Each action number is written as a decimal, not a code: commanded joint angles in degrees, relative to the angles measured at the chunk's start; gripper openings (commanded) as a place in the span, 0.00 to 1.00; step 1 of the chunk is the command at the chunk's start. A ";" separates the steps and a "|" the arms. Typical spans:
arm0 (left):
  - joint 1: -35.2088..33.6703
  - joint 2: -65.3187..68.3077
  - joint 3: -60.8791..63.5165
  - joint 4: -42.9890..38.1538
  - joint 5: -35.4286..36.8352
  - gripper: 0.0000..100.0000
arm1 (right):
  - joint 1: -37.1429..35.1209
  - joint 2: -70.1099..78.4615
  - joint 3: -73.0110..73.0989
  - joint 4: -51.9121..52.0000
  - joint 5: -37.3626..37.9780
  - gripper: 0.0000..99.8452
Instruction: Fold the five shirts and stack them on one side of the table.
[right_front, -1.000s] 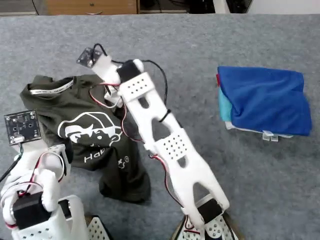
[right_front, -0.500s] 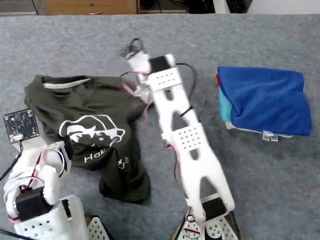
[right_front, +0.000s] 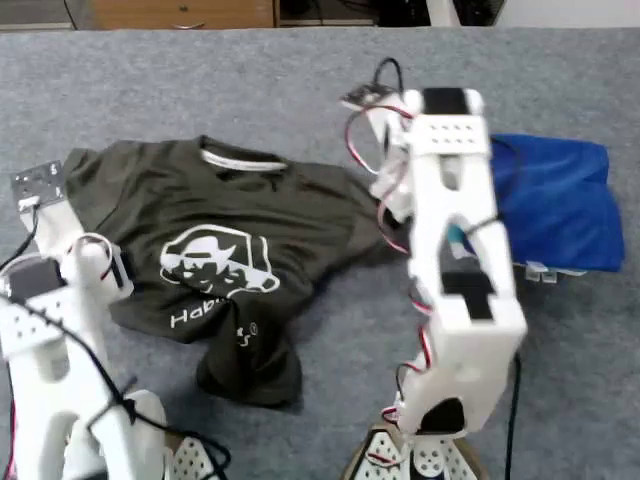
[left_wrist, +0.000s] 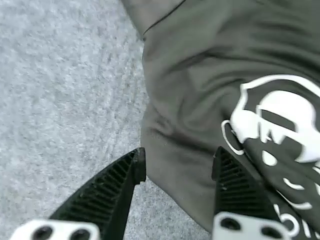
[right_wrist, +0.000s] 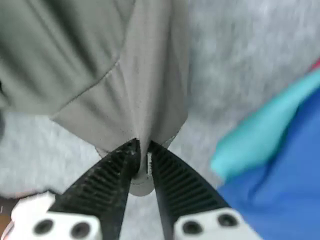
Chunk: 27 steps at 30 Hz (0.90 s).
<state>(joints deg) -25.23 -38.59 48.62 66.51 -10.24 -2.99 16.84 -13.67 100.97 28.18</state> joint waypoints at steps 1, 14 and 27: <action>-2.20 5.67 -3.34 -1.23 0.26 0.22 | 3.38 -12.18 11.74 -0.44 3.16 0.00; -14.33 7.78 -7.91 -6.42 -5.98 0.22 | 23.34 -33.98 37.49 1.14 16.26 0.00; -13.71 7.78 -8.35 -6.42 -6.07 0.22 | 32.13 -54.29 40.48 1.14 29.19 0.11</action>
<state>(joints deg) -38.95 -30.77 43.08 60.70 -15.87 28.48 -31.52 27.21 101.05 56.13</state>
